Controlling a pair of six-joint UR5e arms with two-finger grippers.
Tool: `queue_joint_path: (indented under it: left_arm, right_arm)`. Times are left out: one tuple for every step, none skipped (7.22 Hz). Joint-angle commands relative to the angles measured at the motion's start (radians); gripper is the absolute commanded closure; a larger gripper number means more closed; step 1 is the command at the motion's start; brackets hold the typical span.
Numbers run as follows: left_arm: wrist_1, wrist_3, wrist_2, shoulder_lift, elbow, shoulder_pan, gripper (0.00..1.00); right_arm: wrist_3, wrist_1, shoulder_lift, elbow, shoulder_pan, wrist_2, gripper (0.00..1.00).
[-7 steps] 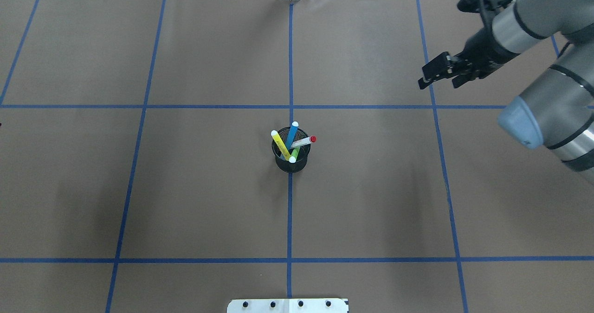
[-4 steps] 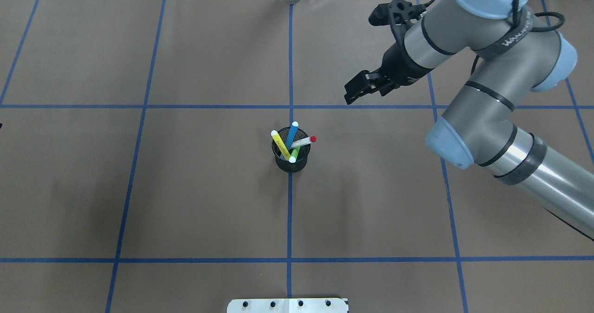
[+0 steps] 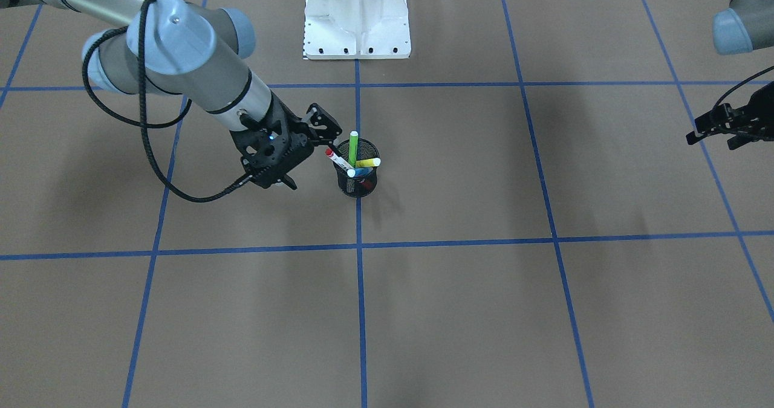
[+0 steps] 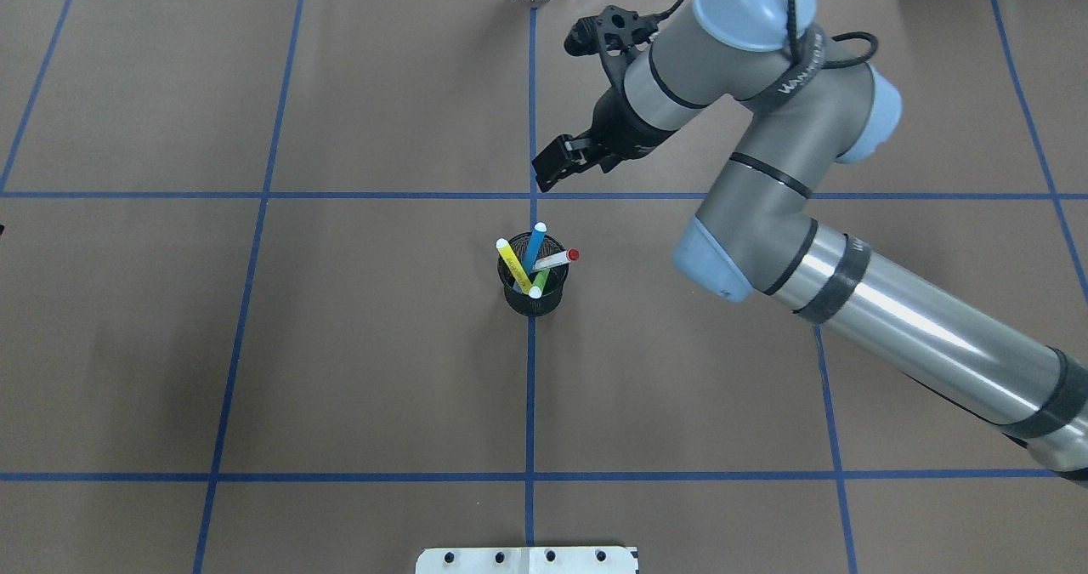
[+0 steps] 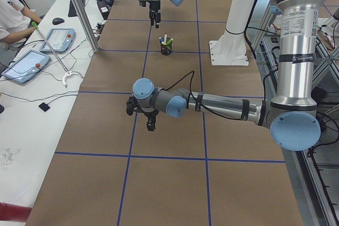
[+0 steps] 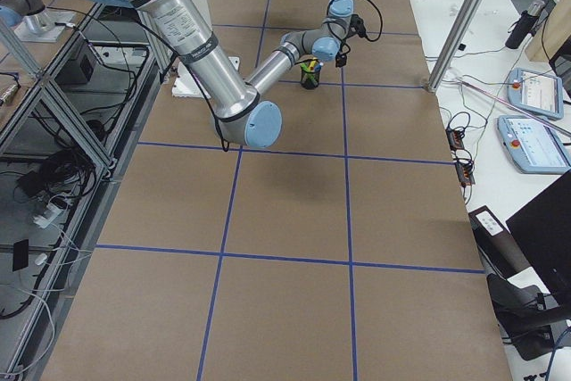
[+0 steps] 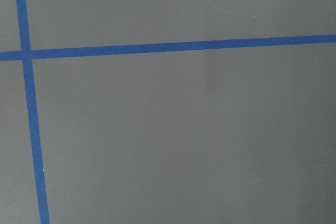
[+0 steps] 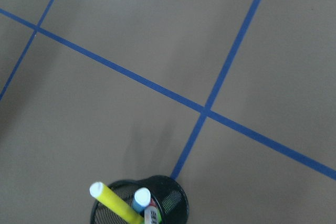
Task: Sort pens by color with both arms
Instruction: 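Move the right gripper over the pen cup toward the blue marker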
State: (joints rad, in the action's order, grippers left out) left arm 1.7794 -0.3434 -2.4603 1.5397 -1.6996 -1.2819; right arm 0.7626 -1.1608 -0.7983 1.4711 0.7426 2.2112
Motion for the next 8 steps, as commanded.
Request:
queue_joint_path:
  left_arm:
    - [0.000,0.000,0.000,0.000,0.008,-0.001,0.01]
    - [0.000,0.000,0.000,0.002,0.009,-0.001,0.01]
    - [0.000,0.000,0.000,0.002,0.011,0.001,0.01]
    - [0.000,0.000,-0.002,0.002,0.011,0.001,0.01]
    - [0.000,0.000,-0.002,0.002,0.009,-0.001,0.01]
    - [0.000,0.000,-0.002,0.002,0.011,-0.001,0.01]
    - [0.000,0.000,-0.002,0.002,0.011,-0.001,0.01]
    - [0.000,0.000,-0.002,0.002,0.011,-0.001,0.01]
  right_arm:
    - [-0.032,0.010,0.068,-0.101,-0.026,0.001,0.19]
    - [-0.045,0.009,0.058,-0.100,-0.040,-0.001,0.35]
    - [-0.048,0.010,0.053,-0.100,-0.054,-0.001,0.46]
    - [-0.049,0.009,0.045,-0.091,-0.054,0.002,0.57]
    - [-0.051,0.009,0.016,-0.072,-0.054,0.011,0.60]
    - [-0.051,0.009,-0.007,-0.048,-0.054,0.021,0.60]
    - [-0.052,0.007,-0.009,-0.049,-0.064,0.016,0.60]
    - [-0.051,0.007,-0.005,-0.049,-0.066,0.015,0.60]
